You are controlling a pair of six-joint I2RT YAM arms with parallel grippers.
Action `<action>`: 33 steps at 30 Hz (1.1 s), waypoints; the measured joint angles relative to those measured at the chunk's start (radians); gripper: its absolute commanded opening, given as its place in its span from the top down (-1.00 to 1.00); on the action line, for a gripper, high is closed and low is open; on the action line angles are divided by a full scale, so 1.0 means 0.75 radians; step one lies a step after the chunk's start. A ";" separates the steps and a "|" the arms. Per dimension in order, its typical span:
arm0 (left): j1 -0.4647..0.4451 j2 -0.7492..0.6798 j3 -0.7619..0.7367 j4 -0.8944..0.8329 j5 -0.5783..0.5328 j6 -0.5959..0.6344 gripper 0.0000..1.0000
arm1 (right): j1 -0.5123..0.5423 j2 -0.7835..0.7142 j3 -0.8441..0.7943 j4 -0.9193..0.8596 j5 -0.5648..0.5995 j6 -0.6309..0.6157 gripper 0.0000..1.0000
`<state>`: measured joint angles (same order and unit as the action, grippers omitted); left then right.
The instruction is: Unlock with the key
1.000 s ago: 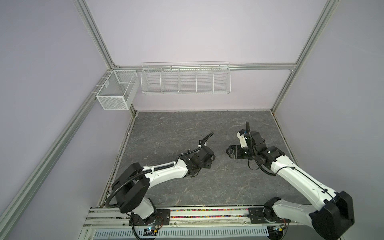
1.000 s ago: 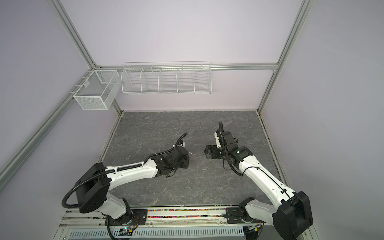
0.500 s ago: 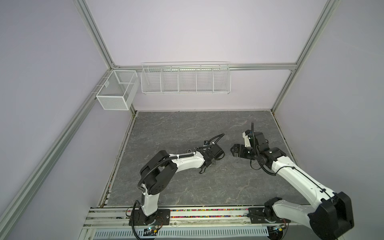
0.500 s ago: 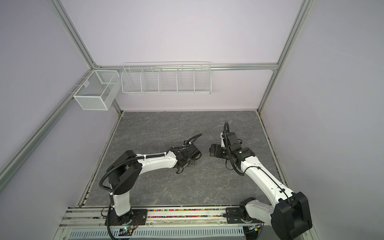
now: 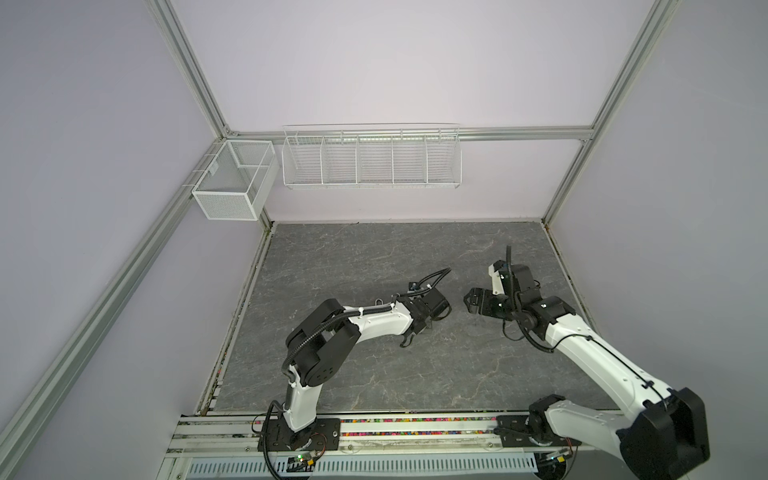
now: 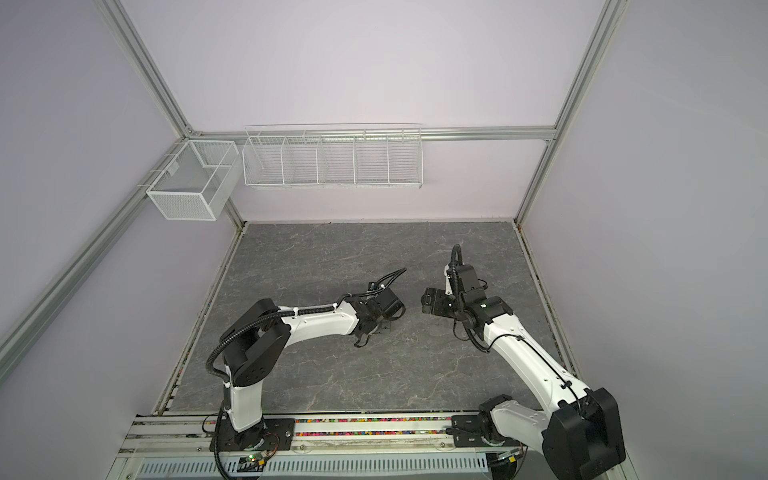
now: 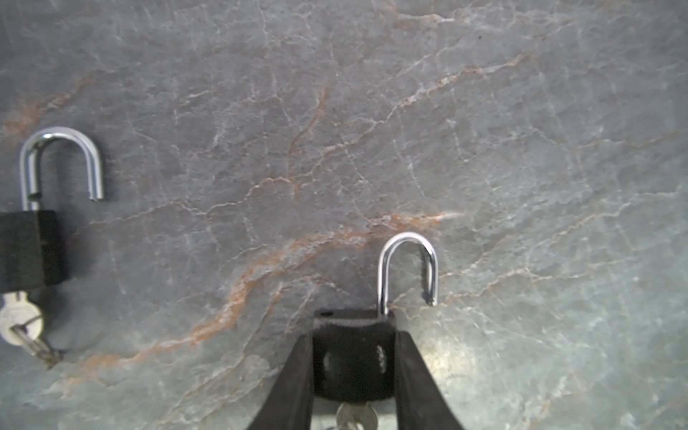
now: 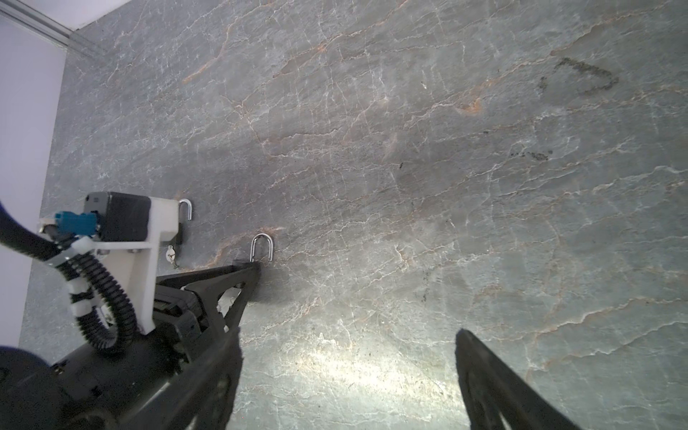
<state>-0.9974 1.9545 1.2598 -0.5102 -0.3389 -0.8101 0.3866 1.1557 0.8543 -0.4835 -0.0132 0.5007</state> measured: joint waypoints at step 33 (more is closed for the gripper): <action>1.155 -0.906 -0.876 0.715 -0.480 0.752 -0.99 | -0.314 0.484 -0.233 0.882 0.848 -0.435 -0.79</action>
<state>-0.1310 1.2747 0.6025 0.0261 -0.6987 -0.2462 0.1509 1.5188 0.6792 0.1780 0.6231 0.1745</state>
